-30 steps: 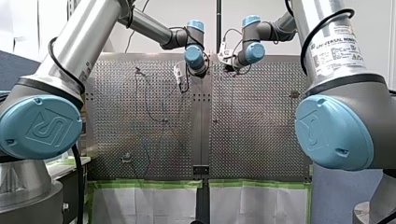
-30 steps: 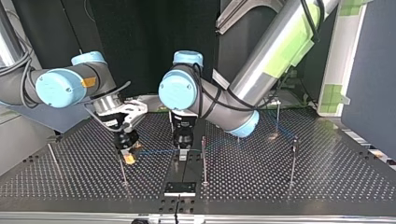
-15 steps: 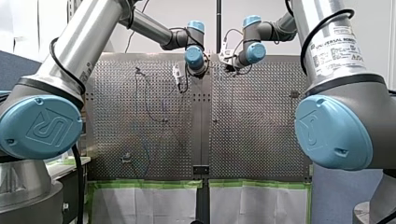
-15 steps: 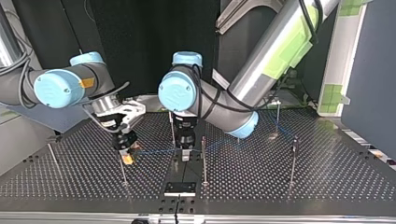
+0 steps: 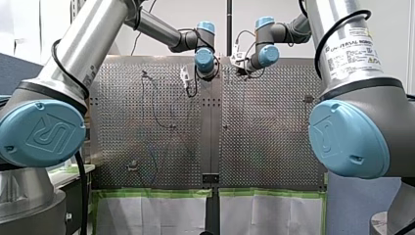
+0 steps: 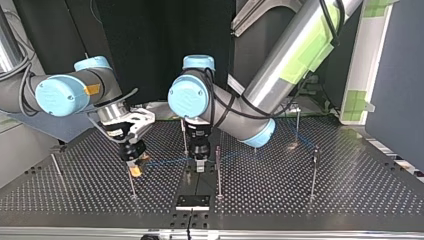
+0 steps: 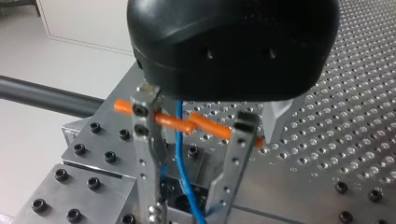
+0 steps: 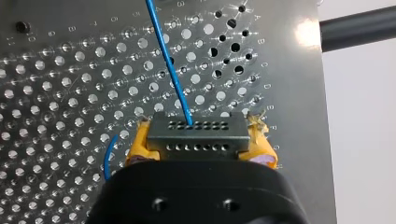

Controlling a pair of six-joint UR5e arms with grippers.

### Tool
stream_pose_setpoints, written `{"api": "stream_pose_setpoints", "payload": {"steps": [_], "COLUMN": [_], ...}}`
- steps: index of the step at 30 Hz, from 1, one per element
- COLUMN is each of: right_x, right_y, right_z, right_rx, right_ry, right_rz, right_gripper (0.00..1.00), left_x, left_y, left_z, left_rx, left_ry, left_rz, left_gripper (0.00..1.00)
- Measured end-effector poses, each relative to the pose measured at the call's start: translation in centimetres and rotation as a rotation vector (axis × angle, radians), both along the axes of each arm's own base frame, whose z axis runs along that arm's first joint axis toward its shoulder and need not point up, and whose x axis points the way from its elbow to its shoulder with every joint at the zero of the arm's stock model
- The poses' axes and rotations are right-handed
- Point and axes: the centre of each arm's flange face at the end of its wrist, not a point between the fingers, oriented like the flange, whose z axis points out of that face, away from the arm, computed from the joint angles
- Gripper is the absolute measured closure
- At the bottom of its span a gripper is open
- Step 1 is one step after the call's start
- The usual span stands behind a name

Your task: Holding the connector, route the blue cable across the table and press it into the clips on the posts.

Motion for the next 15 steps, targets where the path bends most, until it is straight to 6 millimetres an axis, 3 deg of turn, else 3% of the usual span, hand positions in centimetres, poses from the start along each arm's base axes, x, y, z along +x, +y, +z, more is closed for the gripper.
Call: {"api": "stream_pose_setpoints", "payload": {"steps": [2, 3, 5, 6, 7, 8, 15], "right_x": [0.0, 0.0, 0.06, 0.08, 0.12, 0.16, 0.22], "right_y": [0.0, 0.01, 0.06, 0.08, 0.11, 0.14, 0.2], "right_z": [-0.01, -0.01, -0.02, -0.02, -0.02, -0.02, -0.03], "right_rx": [0.0, 0.001, 0.001, 0.001, 0.001, 0.001, 0.001], "right_ry": [0.0, 0.0, 0.0, 0.001, 0.0, 0.0, 0.001], "right_rz": [0.0, 0.0, 0.001, 0.002, 0.002, 0.003, 0.005], "right_gripper": [1.0, 1.0, 1.0, 1.0, 1.0, 1.0, 1.0], "left_x": [-0.13, -0.18, -0.3, -0.34, -0.39, -0.46, -0.9], "left_y": [-0.15, -0.21, -0.36, -0.42, -0.49, -0.59, -0.92], "left_z": [0.01, 0.02, 0.05, 0.06, 0.07, 0.08, 0.12], "left_rx": [0.001, 0.001, 0.001, 0.001, 0.001, 0.0, -0.009], "left_ry": [-0.001, -0.002, -0.004, -0.005, -0.006, -0.007, -0.003], "left_rz": [-0.001, -0.001, -0.002, -0.002, -0.003, -0.003, -0.007], "left_gripper": [0.49, 0.49, 0.73, 0.73, 0.9, 1.0, 1.0]}}
